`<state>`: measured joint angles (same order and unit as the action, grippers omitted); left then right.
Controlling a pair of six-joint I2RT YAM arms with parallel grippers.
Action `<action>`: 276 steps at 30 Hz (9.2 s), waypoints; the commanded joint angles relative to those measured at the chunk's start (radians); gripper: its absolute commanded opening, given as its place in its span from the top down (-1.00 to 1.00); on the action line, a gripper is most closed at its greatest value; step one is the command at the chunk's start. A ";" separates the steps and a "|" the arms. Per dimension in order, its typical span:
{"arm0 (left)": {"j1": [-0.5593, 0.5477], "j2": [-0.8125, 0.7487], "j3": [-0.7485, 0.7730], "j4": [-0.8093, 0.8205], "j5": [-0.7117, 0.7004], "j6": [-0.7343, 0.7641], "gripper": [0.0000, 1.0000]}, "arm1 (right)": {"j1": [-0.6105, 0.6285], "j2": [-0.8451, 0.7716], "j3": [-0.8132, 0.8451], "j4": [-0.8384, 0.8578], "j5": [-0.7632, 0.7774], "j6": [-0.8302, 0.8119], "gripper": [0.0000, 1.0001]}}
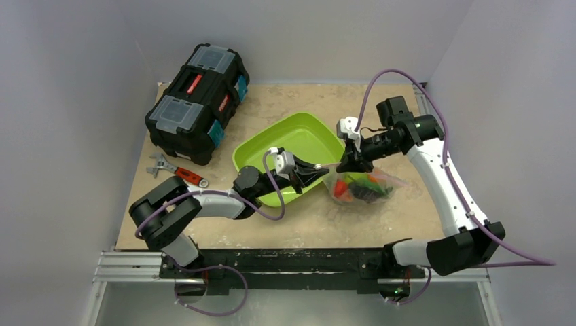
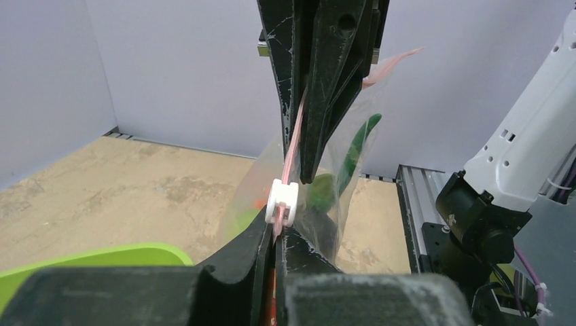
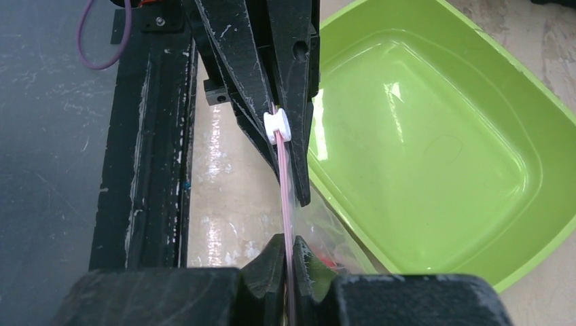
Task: Open the zip-top bag and remove the fake food
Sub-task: Pick up the zipper food storage bag at the corner of the board, then unzip the zipper food storage bag at the center of the board, then open the zipper of the food storage bag at the center of the board.
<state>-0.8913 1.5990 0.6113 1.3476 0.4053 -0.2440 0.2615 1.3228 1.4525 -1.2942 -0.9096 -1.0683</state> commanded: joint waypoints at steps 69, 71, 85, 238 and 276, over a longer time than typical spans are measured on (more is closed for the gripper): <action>0.009 -0.260 -0.101 -0.152 -0.001 -0.016 0.47 | 0.156 -0.094 -0.039 0.193 0.064 0.336 1.00; 0.023 -0.282 -0.109 -0.177 0.018 -0.012 0.10 | 0.157 -0.093 -0.038 0.188 0.062 0.331 1.00; 0.069 -0.469 -0.101 -0.531 0.093 0.142 -0.64 | 0.157 -0.067 -0.023 0.149 0.062 0.271 1.00; 0.138 -0.806 -0.014 -1.082 -0.197 -0.136 -1.00 | -0.238 -0.053 0.194 0.267 0.419 0.414 1.00; 0.106 -0.510 -0.096 -0.757 -0.162 -0.717 -0.92 | -0.092 -0.048 -0.287 0.718 0.323 0.558 1.00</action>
<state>-0.7624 0.9985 0.4953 0.4007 0.2245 -0.8341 0.1696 1.3323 1.1698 -0.7116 -0.5201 -0.5995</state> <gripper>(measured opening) 0.965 0.003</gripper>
